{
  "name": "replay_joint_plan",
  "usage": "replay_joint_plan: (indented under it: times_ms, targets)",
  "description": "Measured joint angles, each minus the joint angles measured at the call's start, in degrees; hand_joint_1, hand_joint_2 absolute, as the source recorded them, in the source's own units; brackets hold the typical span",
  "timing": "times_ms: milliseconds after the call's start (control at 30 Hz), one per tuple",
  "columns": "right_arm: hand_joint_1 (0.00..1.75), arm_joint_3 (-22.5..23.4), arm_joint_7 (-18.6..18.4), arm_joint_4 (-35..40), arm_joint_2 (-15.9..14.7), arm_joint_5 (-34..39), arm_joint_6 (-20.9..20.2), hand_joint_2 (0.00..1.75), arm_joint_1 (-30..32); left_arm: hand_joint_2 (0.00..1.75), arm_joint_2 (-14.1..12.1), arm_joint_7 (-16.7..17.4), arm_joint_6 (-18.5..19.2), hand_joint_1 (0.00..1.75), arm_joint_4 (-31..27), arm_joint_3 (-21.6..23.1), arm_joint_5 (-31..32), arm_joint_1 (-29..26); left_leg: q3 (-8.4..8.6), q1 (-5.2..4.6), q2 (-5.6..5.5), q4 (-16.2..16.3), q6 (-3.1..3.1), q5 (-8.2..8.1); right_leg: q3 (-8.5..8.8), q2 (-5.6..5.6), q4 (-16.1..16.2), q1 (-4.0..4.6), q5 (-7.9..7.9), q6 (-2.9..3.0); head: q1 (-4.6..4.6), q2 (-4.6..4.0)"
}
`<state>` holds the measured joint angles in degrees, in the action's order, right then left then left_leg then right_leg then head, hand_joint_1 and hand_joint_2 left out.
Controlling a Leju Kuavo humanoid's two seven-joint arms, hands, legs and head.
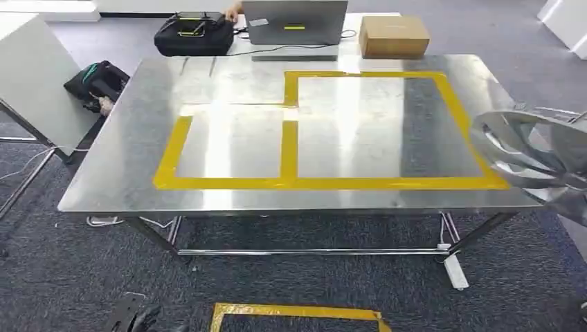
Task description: Take the parts from the cabinet and place them on the table.
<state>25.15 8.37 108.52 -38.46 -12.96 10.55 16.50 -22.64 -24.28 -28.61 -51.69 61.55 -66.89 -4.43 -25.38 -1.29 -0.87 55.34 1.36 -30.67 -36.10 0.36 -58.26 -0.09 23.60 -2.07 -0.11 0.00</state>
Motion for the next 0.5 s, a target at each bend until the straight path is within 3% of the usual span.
replay_joint_plan:
  times_ms: [67,133,167,200,267,300,333,367,433,467,500]
  targets:
    - [1.75,1.7,-0.3,-0.7,-0.4,-0.9,-0.7,1.75,-0.1,1.75,0.4,0.2,0.7,0.00,0.1,0.1,0.7,0.8,-0.70,-0.08,0.00,1.6,-0.57,0.81,0.98,0.21,0.5,-0.41,0.49,0.43,-0.22,0.02]
    - [1.75,2.5,-0.5,-1.0,-0.5,-1.3,-1.1,1.75,-0.3,1.75,0.8,0.3,0.9,0.00,0.3,0.2,1.6,1.7,-6.91,0.07,0.16,10.9,-1.45,3.91,2.34,0.22,1.3,-0.65,1.24,0.93,-0.29,0.02]
    - [1.75,2.7,-0.6,-1.2,-0.6,-1.6,-1.2,1.75,-0.4,1.75,1.0,0.4,0.9,0.00,0.5,0.2,1.8,2.0,-10.02,0.28,0.18,14.8,-1.80,2.63,3.07,0.19,1.5,-0.82,1.48,0.95,-0.22,0.02]
    - [1.75,2.8,-0.9,-1.3,-0.6,-1.8,-1.3,1.75,-0.4,1.75,1.2,0.4,1.1,0.00,0.9,0.2,2.1,2.2,-12.46,0.54,0.20,17.0,-2.10,-0.21,3.93,0.21,1.6,-0.91,2.15,1.00,-0.26,0.02]
    - [1.75,3.0,-1.0,-1.6,-0.6,-1.9,-1.4,1.75,-0.4,1.75,1.5,0.4,1.3,0.00,1.4,0.0,2.6,2.2,-15.52,0.82,0.23,17.8,-2.33,-5.71,5.90,0.28,1.9,-1.18,3.49,0.93,-0.26,0.02]
    - [1.75,3.0,-1.0,-1.7,-0.6,-2.0,-1.4,1.75,-0.4,1.75,1.6,0.4,1.4,0.00,1.6,-0.1,2.7,2.2,-16.18,0.91,0.24,16.4,-2.30,-6.29,7.05,0.38,2.0,-1.33,4.42,0.77,-0.24,0.02]
    - [1.75,3.0,-0.9,-1.7,-0.6,-2.0,-1.4,1.75,-0.4,1.75,1.7,0.4,1.5,0.00,1.9,-0.4,2.7,2.2,-15.98,0.93,0.25,13.4,-2.31,-4.42,8.21,0.40,2.0,-1.50,5.26,0.55,-0.24,0.02]
    - [1.75,3.0,-0.9,-1.7,-0.6,-2.1,-1.3,1.75,-0.5,1.75,1.8,0.4,1.6,0.00,2.1,-0.7,2.7,2.2,-15.40,0.92,0.25,9.2,-2.27,-0.30,9.29,0.44,2.1,-1.61,6.18,0.24,-0.26,0.02]
    - [1.75,2.9,-0.9,-1.8,-0.6,-2.2,-1.3,1.75,-0.6,1.75,2.0,0.4,1.6,0.00,2.5,-1.0,2.7,2.2,-15.05,0.79,0.36,1.5,-1.66,10.95,10.66,0.59,1.7,-1.56,7.63,-0.56,-0.28,0.02]
    - [1.75,2.7,-0.9,-1.9,-0.6,-2.2,-1.3,1.75,-0.6,1.75,2.0,0.4,1.6,0.00,2.8,-1.1,2.7,2.3,-14.78,0.75,0.24,1.4,-1.43,12.14,10.53,0.84,1.6,-1.41,8.36,-1.05,-0.31,0.02]
    - [1.75,2.7,-0.9,-1.9,-0.6,-2.4,-1.3,1.75,-0.7,1.75,2.1,0.5,1.6,0.00,2.9,-1.3,2.8,2.3,-14.79,0.67,0.18,2.0,-1.35,12.33,10.47,0.86,1.8,-1.48,9.03,-1.40,-0.17,0.02]
